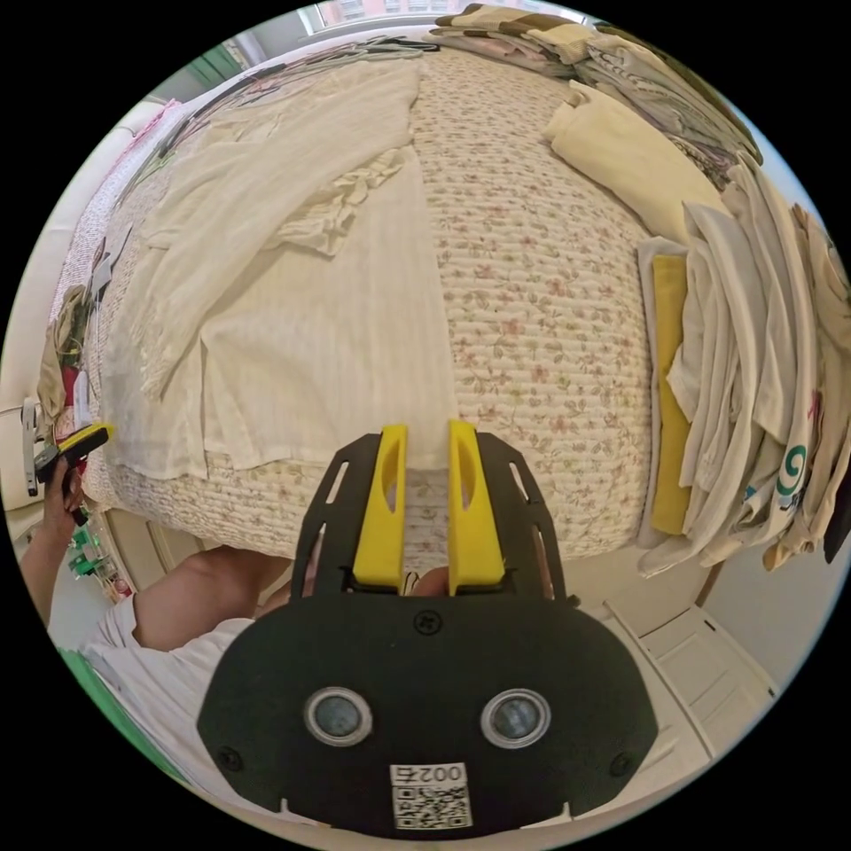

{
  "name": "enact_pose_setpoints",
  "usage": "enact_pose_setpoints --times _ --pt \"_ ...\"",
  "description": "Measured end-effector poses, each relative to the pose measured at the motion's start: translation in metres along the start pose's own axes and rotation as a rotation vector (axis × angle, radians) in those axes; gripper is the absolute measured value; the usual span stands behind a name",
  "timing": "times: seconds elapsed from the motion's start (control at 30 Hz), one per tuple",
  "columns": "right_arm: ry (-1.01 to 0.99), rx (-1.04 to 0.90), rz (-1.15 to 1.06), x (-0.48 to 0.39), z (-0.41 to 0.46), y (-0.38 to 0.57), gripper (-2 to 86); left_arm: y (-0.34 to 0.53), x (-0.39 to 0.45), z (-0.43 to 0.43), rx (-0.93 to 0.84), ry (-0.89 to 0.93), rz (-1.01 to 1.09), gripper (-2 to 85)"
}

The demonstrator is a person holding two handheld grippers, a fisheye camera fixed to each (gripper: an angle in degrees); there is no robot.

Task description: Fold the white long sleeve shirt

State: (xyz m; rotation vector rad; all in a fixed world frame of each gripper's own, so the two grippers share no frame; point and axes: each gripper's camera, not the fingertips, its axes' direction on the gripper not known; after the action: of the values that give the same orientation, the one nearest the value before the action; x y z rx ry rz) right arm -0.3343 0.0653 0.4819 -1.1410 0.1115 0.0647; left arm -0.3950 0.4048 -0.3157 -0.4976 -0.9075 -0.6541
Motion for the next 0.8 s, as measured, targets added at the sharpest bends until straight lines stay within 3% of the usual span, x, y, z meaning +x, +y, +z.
enact_pose_setpoints --times 0.47,0.63,0.8 --pt "0.013 -0.054 0.025 0.038 0.069 0.003 9.5 -0.009 -0.041 -0.012 -0.042 0.107 -0.079 -1.0" --pt "-0.156 -0.098 -0.053 0.046 0.084 0.005 0.4 -0.010 -0.047 -0.020 -0.039 0.133 -0.093 -1.0" --pt "-0.263 -0.061 -0.043 0.060 0.080 0.013 -0.8 -0.009 -0.058 -0.030 -0.040 0.207 -0.120 -1.0"
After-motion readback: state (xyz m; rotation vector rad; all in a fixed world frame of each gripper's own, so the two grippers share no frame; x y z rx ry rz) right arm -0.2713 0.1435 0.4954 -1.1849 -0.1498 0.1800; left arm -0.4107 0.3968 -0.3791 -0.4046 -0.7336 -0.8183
